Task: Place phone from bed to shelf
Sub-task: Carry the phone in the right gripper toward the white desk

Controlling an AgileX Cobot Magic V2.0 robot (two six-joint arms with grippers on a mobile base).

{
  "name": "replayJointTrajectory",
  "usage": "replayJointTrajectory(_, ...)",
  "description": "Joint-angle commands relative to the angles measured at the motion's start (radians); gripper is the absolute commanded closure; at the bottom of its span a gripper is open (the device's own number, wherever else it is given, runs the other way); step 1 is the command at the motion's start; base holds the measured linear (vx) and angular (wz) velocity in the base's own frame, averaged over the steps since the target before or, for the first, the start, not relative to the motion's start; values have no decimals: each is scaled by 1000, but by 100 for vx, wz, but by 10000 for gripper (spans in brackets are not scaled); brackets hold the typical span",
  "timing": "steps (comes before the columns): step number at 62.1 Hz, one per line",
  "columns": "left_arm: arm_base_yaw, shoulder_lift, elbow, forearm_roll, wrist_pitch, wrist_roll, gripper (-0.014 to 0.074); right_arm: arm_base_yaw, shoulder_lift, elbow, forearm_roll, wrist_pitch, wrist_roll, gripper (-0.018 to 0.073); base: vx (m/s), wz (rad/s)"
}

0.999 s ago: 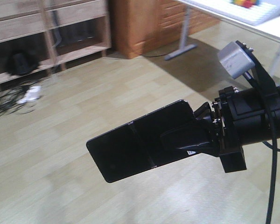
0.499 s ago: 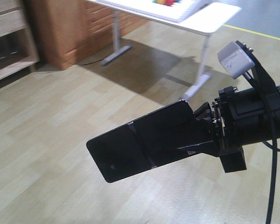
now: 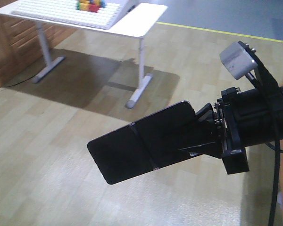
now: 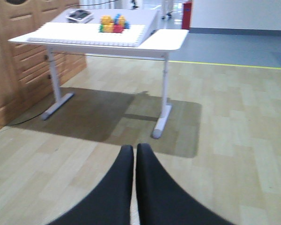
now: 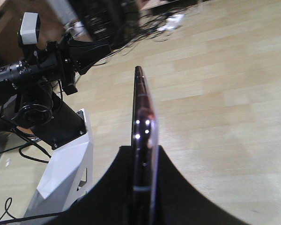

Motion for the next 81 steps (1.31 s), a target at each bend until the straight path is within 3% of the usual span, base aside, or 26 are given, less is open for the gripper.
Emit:
replayJointTrajectory(1, -4, -5, 3, -9, -74, -4, 596, -2, -25, -26, 95, 69, -7, 561, 22, -53)
replayJointTrajectory(47, -4, -5, 3, -9, -74, -4, 596, -2, -25, -26, 95, 69, -7, 561, 23, -48)
replayJointTrajectory(81, -4, -5, 3, -9, -74, -4, 596, -2, -25, -26, 95, 69, -7, 561, 27, -6)
